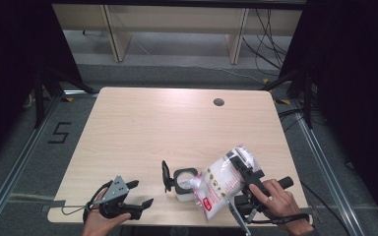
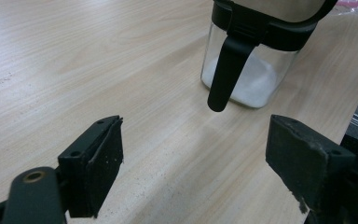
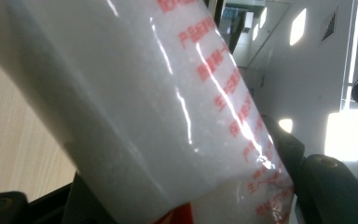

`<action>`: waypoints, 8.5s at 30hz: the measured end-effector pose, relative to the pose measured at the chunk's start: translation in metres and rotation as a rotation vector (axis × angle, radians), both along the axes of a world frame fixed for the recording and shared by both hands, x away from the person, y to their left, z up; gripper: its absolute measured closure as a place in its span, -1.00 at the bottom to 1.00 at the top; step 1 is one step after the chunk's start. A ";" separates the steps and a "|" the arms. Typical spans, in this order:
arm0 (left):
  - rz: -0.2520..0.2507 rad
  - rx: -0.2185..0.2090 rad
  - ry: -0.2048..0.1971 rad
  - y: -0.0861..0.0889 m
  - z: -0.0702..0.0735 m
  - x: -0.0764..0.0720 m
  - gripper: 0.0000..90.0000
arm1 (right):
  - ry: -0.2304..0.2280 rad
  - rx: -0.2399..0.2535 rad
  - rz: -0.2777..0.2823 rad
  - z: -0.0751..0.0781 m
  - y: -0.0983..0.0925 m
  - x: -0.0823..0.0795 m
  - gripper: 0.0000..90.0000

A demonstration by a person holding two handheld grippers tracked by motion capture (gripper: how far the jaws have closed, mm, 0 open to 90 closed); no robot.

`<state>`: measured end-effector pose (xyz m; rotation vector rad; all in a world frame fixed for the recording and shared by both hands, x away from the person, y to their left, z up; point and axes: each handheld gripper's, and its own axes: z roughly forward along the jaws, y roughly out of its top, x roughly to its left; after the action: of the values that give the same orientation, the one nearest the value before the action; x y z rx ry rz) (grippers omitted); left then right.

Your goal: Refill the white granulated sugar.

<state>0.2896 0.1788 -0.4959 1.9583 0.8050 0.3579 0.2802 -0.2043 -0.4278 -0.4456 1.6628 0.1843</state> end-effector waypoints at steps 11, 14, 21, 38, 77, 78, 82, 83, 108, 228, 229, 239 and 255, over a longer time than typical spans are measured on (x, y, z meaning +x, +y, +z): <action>0.007 -0.010 0.008 0.000 0.000 0.000 -0.59 | 0.004 0.008 -0.007 -0.001 -0.004 0.001 -0.01; -0.006 -0.005 0.001 0.001 0.000 0.000 -0.59 | 0.023 0.031 -0.018 -0.003 -0.006 -0.001 -0.01; 0.014 -0.005 0.007 0.002 0.001 -0.001 -0.59 | 0.006 0.013 0.007 0.000 -0.006 0.000 -0.01; 0.007 -0.012 0.006 0.001 0.000 0.000 -0.59 | -0.023 -0.044 0.006 0.007 -0.003 -0.002 0.00; 0.015 -0.017 0.013 0.002 0.000 0.000 -0.59 | 0.042 0.049 0.010 0.006 -0.012 0.000 0.01; 0.015 -0.013 0.018 0.002 0.000 -0.001 -0.59 | 0.051 0.057 0.010 0.005 -0.012 0.000 0.01; 0.021 -0.018 0.019 0.001 0.000 -0.001 -0.59 | 0.041 0.046 0.009 0.006 -0.012 0.000 0.01; 0.021 -0.018 0.019 0.001 0.000 -0.001 -0.59 | 0.041 0.046 0.009 0.006 -0.012 0.000 0.01; 0.008 -0.004 0.007 0.003 0.001 -0.001 -0.59 | 0.069 0.061 0.008 0.003 -0.011 0.001 0.02; 0.011 -0.005 0.004 0.004 0.000 0.000 -0.59 | 0.057 0.037 -0.010 0.000 -0.010 0.000 0.07; 0.011 -0.005 0.004 0.004 0.000 0.000 -0.59 | 0.057 0.037 -0.010 0.000 -0.010 0.000 0.07; 0.013 -0.007 0.005 0.004 0.001 0.000 -0.59 | 0.042 0.003 0.006 0.000 -0.007 0.002 0.08; 0.011 -0.008 0.004 0.005 0.000 0.000 -0.59 | 0.063 0.016 0.000 -0.001 -0.009 0.004 0.08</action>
<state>0.2900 0.1835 -0.4959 1.9481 0.8188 0.3565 0.2841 -0.2133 -0.4288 -0.4314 1.7214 0.2137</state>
